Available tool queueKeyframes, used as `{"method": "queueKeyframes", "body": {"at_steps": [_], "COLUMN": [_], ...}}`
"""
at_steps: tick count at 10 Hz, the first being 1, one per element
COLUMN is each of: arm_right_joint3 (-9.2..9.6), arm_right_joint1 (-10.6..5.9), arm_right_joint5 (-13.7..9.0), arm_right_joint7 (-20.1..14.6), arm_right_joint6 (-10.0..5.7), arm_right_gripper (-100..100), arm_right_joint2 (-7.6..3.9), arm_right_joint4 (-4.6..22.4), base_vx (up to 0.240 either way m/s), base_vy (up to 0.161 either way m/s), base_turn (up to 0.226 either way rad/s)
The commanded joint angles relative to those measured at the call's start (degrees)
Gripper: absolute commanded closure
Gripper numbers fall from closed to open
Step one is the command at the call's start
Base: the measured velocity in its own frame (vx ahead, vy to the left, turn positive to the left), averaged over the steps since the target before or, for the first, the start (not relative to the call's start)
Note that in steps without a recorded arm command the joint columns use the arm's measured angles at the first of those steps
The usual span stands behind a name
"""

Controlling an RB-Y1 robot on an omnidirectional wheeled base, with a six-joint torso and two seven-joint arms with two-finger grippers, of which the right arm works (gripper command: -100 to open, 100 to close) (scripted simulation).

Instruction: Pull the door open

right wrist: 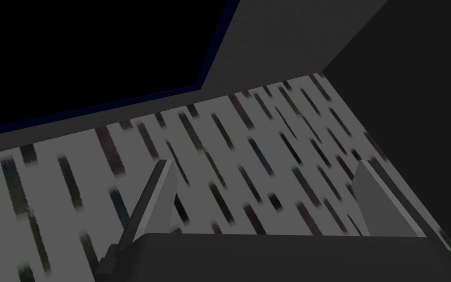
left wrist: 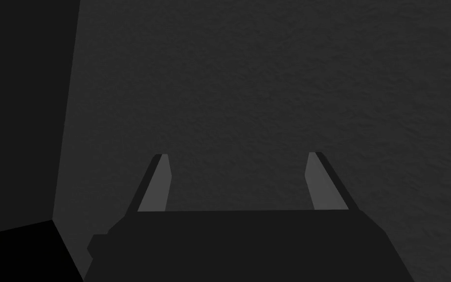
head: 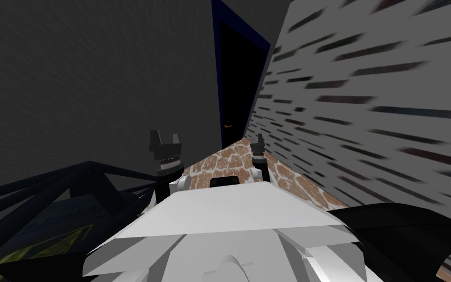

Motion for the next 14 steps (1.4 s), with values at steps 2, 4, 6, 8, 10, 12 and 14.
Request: {"method": "queueKeyframes", "body": {"at_steps": [2, 4, 6, 8, 10, 12, 14], "arm_right_joint3": [-0.69, -1.14, -1.37, -1.84, -2.34, -2.84, -3.11], "arm_right_joint1": [-1.54, -2.86, -3.52, -4.88, -6.34, -7.80, -8.57], "arm_right_joint5": [-0.6, -1.1, -1.3, -1.8, -2.3, -2.8, -3.0], "arm_right_joint7": [0.0, 0.0, 0.1, 0.1, 0.2, 0.2, 0.3], "arm_right_joint6": [-0.73, -1.23, -1.47, -1.98, -2.52, -3.06, -3.35], "arm_right_gripper": [-100, -100, -100, -100, -100, -100, -100], "arm_right_joint2": [-0.69, -1.11, -1.32, -1.74, -2.14, -2.55, -2.74], "arm_right_joint4": [3.9, 6.9, 8.8, 11.9, 15.7, 19.2, 21.2], "base_vx": [0.084, 0.088, 0.050, 0.071, 0.086, 0.079, 0.075], "base_vy": [-0.044, -0.047, -0.041, -0.051, -0.062, -0.065, -0.070], "base_turn": [0.123, 0.139, 0.060, 0.145, 0.176, 0.153, 0.103]}}
